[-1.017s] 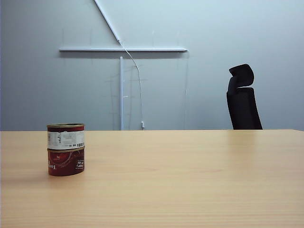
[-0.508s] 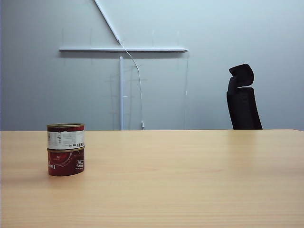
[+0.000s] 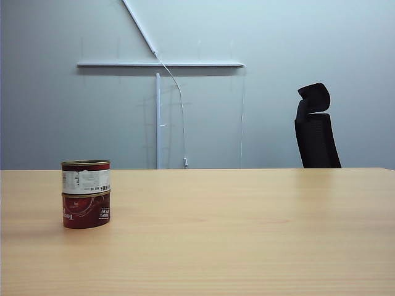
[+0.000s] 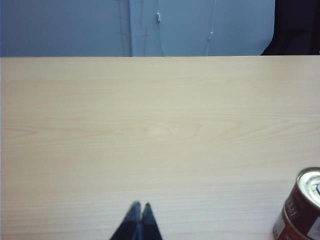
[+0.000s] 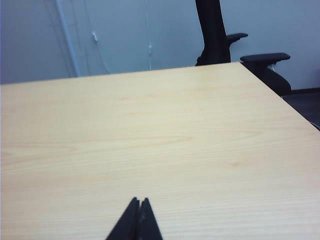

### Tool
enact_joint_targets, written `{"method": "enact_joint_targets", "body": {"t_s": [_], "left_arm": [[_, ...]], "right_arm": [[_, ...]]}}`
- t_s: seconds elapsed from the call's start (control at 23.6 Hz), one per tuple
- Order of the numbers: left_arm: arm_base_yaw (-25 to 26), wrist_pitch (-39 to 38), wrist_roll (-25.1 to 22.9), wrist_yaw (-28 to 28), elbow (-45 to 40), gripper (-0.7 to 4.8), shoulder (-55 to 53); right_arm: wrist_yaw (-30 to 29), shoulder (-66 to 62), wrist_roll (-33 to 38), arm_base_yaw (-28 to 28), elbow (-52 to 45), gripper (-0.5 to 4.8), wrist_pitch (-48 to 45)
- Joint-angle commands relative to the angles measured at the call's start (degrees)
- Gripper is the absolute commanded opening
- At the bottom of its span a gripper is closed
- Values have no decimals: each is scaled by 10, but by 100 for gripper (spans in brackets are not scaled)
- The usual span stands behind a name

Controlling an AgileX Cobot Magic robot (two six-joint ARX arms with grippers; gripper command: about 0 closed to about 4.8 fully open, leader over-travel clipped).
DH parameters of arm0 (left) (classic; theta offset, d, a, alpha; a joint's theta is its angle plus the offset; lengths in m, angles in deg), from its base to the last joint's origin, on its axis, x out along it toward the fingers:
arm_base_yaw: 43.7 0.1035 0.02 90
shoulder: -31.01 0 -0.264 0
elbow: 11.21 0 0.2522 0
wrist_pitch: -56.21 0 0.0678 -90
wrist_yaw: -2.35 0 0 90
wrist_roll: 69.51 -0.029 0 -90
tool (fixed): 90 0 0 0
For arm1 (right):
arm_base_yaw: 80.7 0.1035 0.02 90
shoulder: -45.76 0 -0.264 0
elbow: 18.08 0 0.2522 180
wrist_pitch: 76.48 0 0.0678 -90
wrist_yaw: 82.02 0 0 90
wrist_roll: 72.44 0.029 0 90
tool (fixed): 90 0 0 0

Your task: Stack a can of tomatoes on the right onto the can of tomatoes on the left.

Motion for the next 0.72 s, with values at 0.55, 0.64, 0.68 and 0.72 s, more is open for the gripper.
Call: {"method": "enact_joint_targets", "body": {"t_s": [0.55, 0.64, 0.68, 0.72], "left_arm": [[-1, 4, 0, -2, 2, -4, -1], [-1, 4, 0, -2, 2, -4, -1], [-1, 4, 0, -2, 2, -4, -1], [-1, 4, 0, -2, 2, -4, -1]], "right_arm": [[1, 1, -46, 34, -2, -8, -28], [1, 1, -52, 38, -2, -8, -28], [0, 1, -56, 38, -2, -8, -28], [0, 1, -59, 38, -2, -8, -28]]}}
